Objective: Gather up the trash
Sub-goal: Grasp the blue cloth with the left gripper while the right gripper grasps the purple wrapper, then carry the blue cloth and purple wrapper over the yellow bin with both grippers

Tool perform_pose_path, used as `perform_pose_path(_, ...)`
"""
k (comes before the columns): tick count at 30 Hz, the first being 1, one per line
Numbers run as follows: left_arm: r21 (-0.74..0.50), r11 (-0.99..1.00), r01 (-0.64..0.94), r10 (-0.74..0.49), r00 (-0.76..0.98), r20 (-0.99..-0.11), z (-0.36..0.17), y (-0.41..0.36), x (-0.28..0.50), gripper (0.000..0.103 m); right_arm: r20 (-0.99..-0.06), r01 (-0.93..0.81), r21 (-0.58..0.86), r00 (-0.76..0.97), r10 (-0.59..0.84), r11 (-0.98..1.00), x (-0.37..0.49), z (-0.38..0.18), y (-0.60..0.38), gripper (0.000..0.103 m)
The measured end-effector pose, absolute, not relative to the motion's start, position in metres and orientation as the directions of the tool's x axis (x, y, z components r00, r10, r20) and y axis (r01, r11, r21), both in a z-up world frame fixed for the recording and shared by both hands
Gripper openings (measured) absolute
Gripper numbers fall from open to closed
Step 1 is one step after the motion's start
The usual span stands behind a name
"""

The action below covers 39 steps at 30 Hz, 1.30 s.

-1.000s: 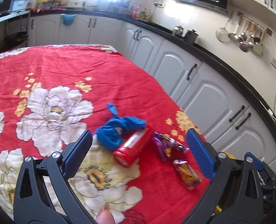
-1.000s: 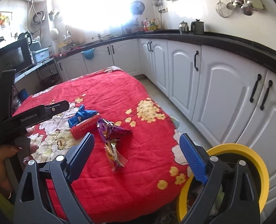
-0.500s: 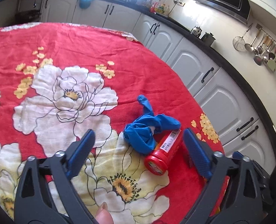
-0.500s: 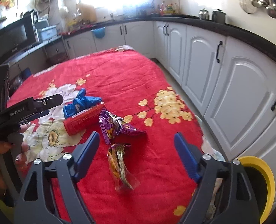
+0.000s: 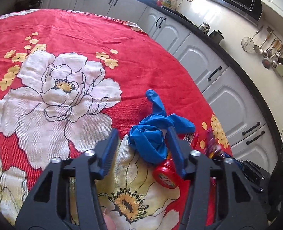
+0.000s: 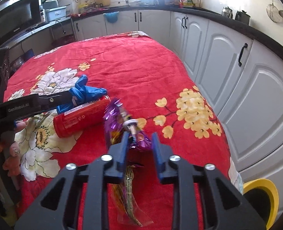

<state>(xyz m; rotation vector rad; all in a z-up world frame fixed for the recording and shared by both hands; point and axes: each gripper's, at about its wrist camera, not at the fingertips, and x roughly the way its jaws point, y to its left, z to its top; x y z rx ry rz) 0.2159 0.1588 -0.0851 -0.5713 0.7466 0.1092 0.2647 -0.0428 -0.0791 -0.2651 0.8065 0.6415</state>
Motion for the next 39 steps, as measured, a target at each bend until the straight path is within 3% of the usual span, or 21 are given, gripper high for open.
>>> perform_pose_path(7,-0.461,0.844,-0.274,-0.121,0.74,-0.661,-0.087,0.159,0.216,0.013,-0.697,-0.63,0.033,0.542,0.469,0.776,0.254,-0.065,-0.047,0.011)
perform_pose_path(12,-0.442,0.857,-0.266,-0.106,0.748,-0.656,-0.083,0.154,0.212,0.004,-0.683,-0.617,0.049,0.553,0.477,0.785,0.248,-0.06,-0.055,0.011)
perform_pose_path(24,-0.4,0.891,-0.215,-0.066,0.81,-0.583,-0.044,0.143,0.194,0.002,-0.618,-0.571,0.094,0.609,0.498,0.815,0.223,-0.041,-0.091,0.011)
perform_pose_path(39,-0.366,0.929,-0.052,-0.155,0.844,-0.514,-0.004,0.083,0.179,0.002,-0.556,-0.52,0.151,0.659,0.507,0.841,0.189,-0.018,-0.146,0.011)
